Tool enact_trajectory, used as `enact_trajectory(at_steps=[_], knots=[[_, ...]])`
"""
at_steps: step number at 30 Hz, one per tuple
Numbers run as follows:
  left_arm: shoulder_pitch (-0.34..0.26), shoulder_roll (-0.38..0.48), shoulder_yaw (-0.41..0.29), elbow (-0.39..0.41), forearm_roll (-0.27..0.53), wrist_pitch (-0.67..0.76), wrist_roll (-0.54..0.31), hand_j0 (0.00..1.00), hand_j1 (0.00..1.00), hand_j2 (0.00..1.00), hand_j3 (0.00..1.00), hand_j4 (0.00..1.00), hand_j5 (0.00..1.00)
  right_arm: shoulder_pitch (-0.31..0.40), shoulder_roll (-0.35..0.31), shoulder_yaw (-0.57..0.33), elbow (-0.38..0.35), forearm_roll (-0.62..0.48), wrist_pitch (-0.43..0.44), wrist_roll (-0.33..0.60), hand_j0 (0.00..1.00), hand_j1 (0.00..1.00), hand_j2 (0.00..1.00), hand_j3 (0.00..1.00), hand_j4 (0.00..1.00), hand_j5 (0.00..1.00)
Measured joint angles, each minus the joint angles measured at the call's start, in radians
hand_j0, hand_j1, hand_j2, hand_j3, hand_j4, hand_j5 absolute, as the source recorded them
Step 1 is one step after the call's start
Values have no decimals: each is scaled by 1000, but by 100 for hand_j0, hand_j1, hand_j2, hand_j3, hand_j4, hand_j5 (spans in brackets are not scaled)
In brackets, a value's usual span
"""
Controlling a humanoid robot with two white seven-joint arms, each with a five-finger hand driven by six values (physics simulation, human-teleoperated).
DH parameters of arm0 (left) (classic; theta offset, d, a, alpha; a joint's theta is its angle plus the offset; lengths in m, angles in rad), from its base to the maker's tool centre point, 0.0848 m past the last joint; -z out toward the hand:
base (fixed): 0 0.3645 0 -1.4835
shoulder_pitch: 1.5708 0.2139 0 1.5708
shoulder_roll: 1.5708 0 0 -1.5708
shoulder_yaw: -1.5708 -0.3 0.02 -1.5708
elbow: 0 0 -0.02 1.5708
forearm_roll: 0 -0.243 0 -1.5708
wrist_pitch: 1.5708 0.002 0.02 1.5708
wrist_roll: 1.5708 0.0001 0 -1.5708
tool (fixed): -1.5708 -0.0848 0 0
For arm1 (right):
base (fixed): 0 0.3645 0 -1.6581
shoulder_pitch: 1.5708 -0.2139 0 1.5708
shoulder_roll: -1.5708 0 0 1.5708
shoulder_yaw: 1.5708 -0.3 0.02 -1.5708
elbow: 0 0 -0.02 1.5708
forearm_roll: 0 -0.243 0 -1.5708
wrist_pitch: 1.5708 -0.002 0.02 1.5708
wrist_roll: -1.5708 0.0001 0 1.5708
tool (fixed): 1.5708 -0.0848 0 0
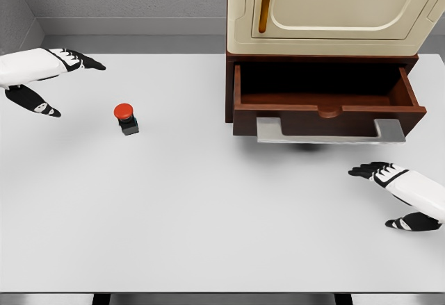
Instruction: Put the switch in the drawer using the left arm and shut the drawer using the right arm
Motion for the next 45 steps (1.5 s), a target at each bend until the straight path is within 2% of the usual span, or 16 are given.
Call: enact_trajectory(at_steps=[6,10,12,14,16,19,25,26,30,32,36,45], knots=[[0,-3,0,-1,-5,0,0,100,100,100,100,100,100,2,-23,-2,0,-39,0,0,100,100,100,100,100,100],[-8,-30,-2,-4,-41,0,0,100,100,100,100,100,100,3,-29,-28,0,-46,0,0,100,100,100,100,100,100],[-32,-50,-7,-5,-67,0,0,100,100,100,100,100,100,8,-30,-48,1,-48,0,0,100,100,100,100,100,100],[-112,-72,-64,-1,-91,2,0,100,100,100,100,100,100,9,-30,-59,2,-49,0,0,100,100,100,100,100,100],[-118,-114,-132,2,-131,1,0,100,100,100,100,100,100,17,-30,-66,4,-50,0,0,100,100,100,100,100,100],[-118,-166,-183,5,-223,0,0,100,100,100,100,100,100,34,-27,-92,7,-50,0,0,100,100,100,100,100,100],[-130,-203,-223,48,-283,0,0,100,100,100,100,100,100,60,-28,-210,4,-50,0,0,100,100,100,100,100,100],[-132,-205,-225,61,-289,0,0,97,97,97,97,97,97,61,-28,-232,4,-51,0,-1,100,100,100,100,100,100],[-132,-224,-229,88,-312,0,0,95,95,95,95,95,95,101,-28,-275,3,-51,0,-6,88,88,88,88,88,88],[-132,-240,-230,100,-324,0,0,91,91,91,91,91,91,107,-28,-283,3,-51,0,-6,80,80,80,80,80,80],[-149,-259,-230,135,-342,1,0,91,91,91,91,91,91,106,-28,-287,2,-52,0,-5,66,66,66,66,66,66],[-160,-282,-230,214,-379,0,0,85,85,85,85,85,85,95,-8,-231,0,-52,0,0,67,67,67,67,67,67]])
